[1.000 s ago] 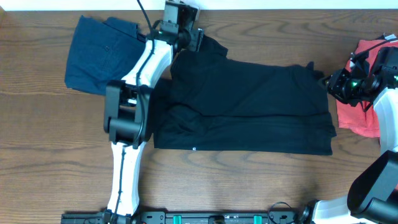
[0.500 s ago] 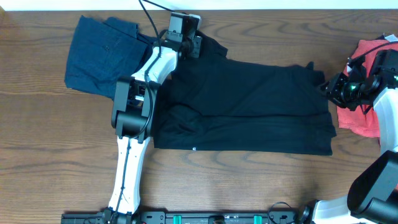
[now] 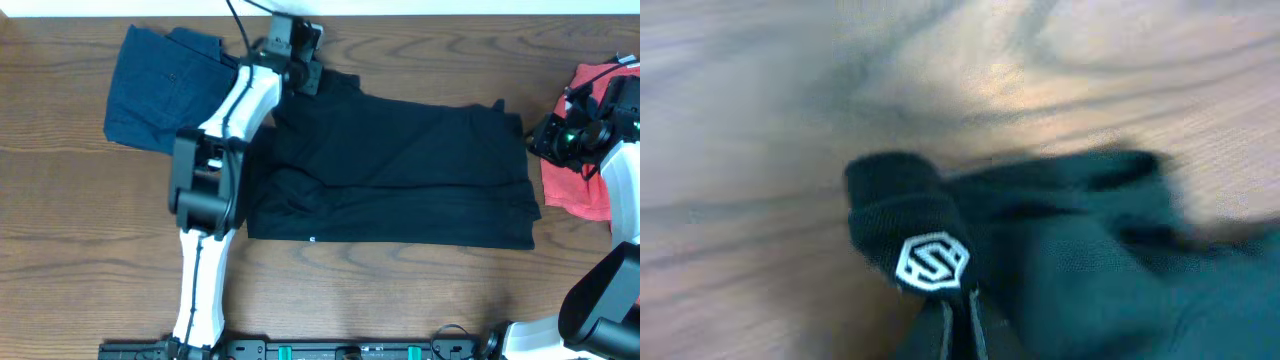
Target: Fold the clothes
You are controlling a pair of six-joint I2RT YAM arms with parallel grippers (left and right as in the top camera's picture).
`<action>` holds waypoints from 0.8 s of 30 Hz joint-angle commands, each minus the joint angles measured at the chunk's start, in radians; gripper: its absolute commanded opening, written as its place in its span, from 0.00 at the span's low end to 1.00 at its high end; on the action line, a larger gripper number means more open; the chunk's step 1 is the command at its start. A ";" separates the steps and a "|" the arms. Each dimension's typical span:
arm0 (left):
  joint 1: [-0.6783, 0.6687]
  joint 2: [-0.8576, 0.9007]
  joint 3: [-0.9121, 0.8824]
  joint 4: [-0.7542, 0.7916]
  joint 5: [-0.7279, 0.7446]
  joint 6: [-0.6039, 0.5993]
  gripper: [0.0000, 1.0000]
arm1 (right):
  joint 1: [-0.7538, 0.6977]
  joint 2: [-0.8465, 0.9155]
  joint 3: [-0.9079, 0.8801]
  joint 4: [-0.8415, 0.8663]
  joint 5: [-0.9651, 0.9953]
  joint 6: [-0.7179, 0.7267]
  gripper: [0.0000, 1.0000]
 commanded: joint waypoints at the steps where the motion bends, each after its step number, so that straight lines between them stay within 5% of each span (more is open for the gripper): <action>1: 0.004 -0.185 0.012 -0.081 -0.002 0.031 0.06 | 0.010 -0.019 0.016 0.052 0.094 -0.025 0.23; 15: 0.002 -0.268 0.012 -0.402 -0.001 0.030 0.06 | 0.020 0.249 0.016 0.405 0.036 0.042 0.27; 18: 0.002 -0.268 0.012 -0.411 -0.001 0.030 0.06 | 0.028 0.346 0.016 0.488 -0.021 0.044 0.41; 24: -0.005 -0.268 0.012 -0.417 -0.001 0.030 0.06 | 0.054 0.486 0.016 0.649 -0.083 0.093 0.50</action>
